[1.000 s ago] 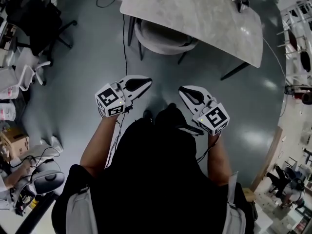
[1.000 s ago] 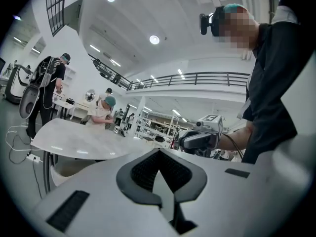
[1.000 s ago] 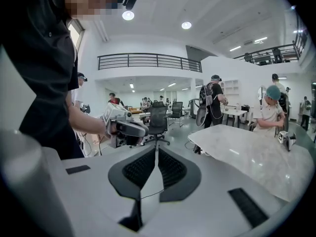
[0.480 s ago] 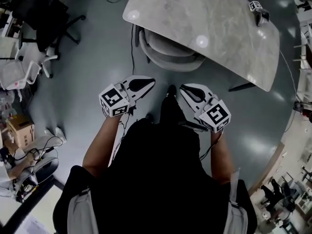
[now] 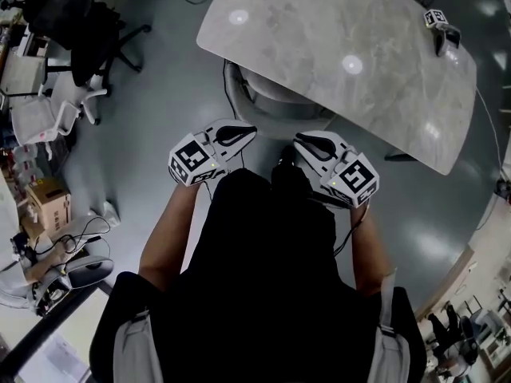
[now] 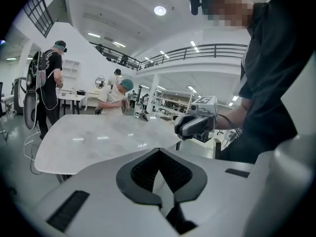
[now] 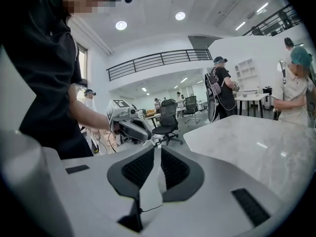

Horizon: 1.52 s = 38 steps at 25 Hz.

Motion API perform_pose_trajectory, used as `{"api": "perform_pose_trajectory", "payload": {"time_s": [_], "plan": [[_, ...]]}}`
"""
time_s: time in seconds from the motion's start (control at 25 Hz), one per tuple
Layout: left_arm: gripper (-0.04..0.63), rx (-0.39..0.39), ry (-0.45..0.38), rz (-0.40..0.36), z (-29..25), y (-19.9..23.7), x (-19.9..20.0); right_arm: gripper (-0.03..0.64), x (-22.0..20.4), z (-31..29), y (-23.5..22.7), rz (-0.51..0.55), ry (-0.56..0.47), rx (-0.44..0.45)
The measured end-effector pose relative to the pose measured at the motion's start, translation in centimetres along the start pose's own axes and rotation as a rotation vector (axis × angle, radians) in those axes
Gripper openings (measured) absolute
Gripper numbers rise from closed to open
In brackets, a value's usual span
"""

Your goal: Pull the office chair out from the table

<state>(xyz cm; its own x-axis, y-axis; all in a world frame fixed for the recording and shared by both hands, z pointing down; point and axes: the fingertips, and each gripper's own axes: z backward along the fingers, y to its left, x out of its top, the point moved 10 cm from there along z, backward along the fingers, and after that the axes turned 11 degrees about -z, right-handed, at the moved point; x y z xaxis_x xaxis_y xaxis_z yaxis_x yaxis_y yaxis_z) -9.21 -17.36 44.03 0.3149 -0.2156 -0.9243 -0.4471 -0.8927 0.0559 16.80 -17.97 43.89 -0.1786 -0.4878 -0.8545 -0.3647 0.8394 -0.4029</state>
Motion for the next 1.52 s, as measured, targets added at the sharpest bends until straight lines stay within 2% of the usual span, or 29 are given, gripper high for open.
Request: {"api": "perform_pose_trajectory", "payload": {"time_s": [0.32,0.56,0.64,0.72,0.8,0.88,1.2,1.32,1.52], "plan": [[0.008,-0.077,0.04,-0.058,-1.1,2.2,-0.6,0.136,-0.8,-3.4,-1.0,0.027,0.112,0.022],[0.011,-0.214,0.136,-0.136,-3.6,3.5,-2.6,0.195,-2.3,-6.1,-1.9,0.085,0.273,0.011],[0.012,-0.237,0.156,-0.146,-3.9,3.8,-3.4,0.2,-2.7,-6.9,-1.8,0.104,0.314,0.004],[0.038,-0.249,0.169,-0.146,-4.1,4.2,-4.1,0.204,-3.0,-7.5,-1.8,0.117,0.341,-0.002],[0.103,-0.265,0.187,-0.145,-4.5,4.5,-4.6,0.207,-3.5,-8.0,-2.0,0.131,0.377,-0.008],[0.109,-0.286,0.215,-0.164,-5.0,4.7,-5.0,0.209,-3.9,-8.5,-2.1,0.149,0.409,-0.012],[0.202,-0.4,0.355,-0.283,-6.8,4.0,-6.4,0.233,-5.2,-10.4,-2.2,0.197,0.489,-0.031],[0.238,-0.415,0.421,-0.378,-7.6,3.2,-6.5,0.233,-6.0,-10.8,-2.3,0.203,0.527,-0.044],[0.241,-0.467,0.541,-0.522,-9.7,1.9,-6.9,0.232,-6.9,-11.6,-2.6,0.238,0.615,-0.061]]}}
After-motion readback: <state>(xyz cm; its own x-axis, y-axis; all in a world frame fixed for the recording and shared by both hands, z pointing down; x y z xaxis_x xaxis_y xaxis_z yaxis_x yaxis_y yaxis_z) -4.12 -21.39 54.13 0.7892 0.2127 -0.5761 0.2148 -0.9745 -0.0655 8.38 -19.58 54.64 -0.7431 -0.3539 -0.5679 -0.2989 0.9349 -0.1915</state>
